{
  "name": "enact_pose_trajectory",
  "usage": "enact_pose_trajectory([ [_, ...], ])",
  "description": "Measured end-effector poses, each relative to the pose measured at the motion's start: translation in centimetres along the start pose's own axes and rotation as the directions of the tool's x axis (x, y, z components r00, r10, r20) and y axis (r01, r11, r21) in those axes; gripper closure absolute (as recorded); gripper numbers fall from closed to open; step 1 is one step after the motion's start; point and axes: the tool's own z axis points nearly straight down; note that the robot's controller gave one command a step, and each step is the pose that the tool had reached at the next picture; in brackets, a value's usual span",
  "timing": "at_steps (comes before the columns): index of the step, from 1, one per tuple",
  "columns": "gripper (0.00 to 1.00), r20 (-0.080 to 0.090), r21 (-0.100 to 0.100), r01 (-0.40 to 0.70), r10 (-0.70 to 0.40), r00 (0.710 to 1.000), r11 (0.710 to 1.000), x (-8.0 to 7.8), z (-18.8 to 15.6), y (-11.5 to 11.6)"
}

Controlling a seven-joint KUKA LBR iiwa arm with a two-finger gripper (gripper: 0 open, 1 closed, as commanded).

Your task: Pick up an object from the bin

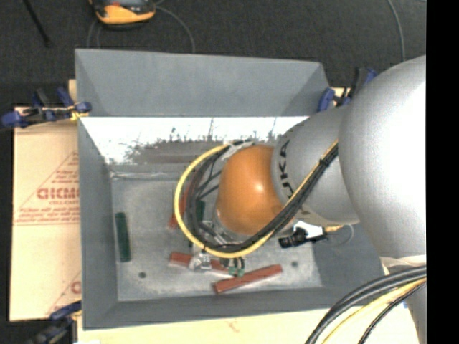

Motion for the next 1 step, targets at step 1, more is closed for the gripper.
enact_pose_trajectory([
  [1, 1.0, -0.003, 0.003, 0.0, 0.0, 1.0, 1.0, -0.19, -0.17, 0.13],
])
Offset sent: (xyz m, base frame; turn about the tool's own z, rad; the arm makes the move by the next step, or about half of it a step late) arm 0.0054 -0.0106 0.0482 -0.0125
